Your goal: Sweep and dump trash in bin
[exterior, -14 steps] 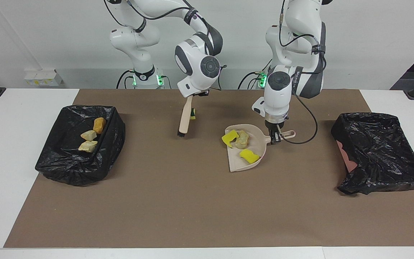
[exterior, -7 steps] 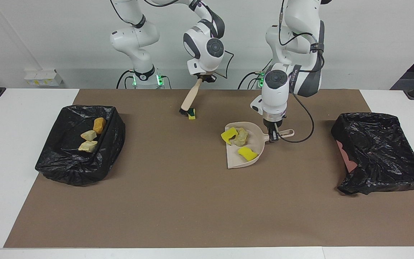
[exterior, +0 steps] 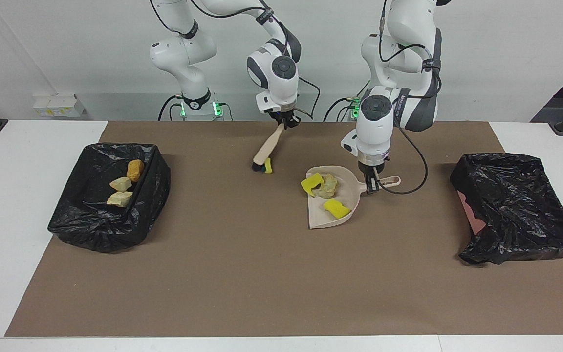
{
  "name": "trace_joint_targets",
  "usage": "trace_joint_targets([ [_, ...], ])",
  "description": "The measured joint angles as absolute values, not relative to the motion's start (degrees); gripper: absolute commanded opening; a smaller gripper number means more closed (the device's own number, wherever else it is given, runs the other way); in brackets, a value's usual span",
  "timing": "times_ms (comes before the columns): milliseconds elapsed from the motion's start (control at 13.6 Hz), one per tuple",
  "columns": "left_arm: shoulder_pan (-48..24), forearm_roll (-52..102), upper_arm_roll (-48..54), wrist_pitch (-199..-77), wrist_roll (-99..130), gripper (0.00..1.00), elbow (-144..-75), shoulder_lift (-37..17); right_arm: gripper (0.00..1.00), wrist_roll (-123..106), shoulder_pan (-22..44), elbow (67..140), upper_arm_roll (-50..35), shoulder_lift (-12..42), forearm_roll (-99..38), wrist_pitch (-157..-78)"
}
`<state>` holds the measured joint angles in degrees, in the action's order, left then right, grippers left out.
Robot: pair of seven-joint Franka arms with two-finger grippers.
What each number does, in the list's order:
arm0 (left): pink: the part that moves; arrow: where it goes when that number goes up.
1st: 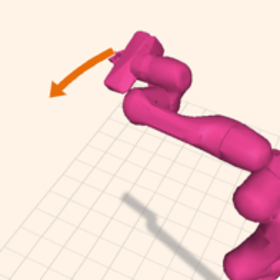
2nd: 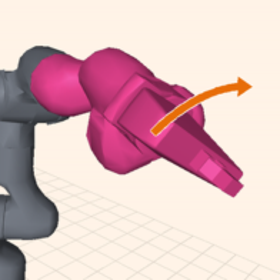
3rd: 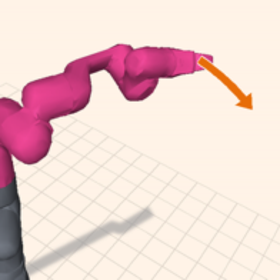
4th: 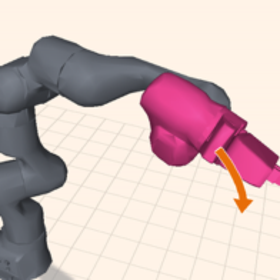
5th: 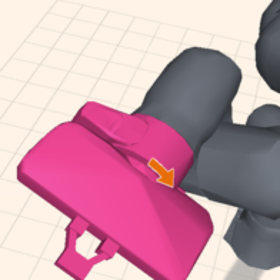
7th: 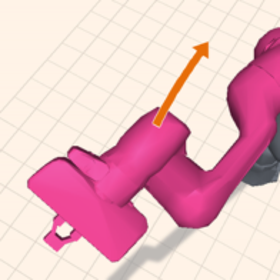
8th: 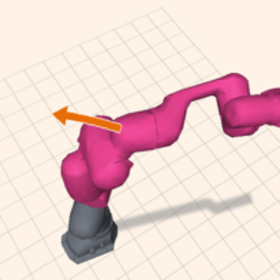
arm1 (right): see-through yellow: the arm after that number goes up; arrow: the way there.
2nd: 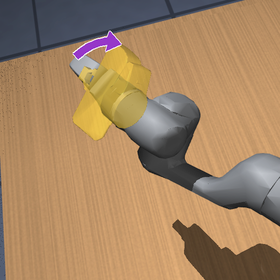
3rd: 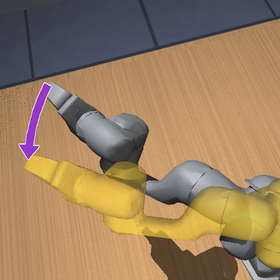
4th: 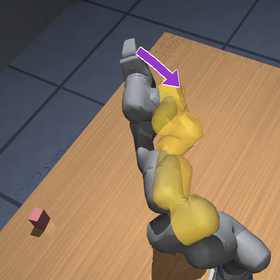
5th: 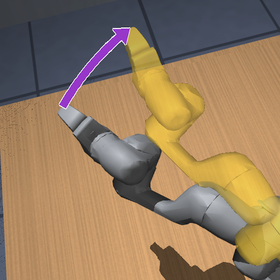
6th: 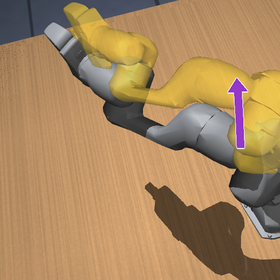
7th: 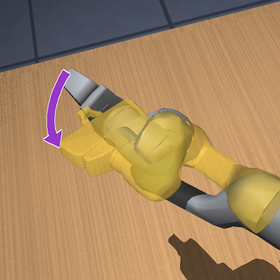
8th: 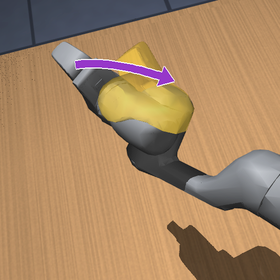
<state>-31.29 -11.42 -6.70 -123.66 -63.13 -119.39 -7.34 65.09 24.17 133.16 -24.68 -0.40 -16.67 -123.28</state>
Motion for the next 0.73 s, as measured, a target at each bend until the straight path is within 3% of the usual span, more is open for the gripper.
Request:
trace_joint_targets([
  [293, -31.27, -11.42, -6.70, -124.22, -63.15, 0.00, -119.46, -7.34, 0.00, 47.95, 19.60, 122.38, -24.24, 8.49, -15.98, -124.39],
  [734, -31.17, -11.42, -6.76, -124.53, -63.12, 0.00, -119.59, -7.33, 0.00, 41.26, 20.80, 106.71, -24.57, 19.27, -15.90, -125.03],
])
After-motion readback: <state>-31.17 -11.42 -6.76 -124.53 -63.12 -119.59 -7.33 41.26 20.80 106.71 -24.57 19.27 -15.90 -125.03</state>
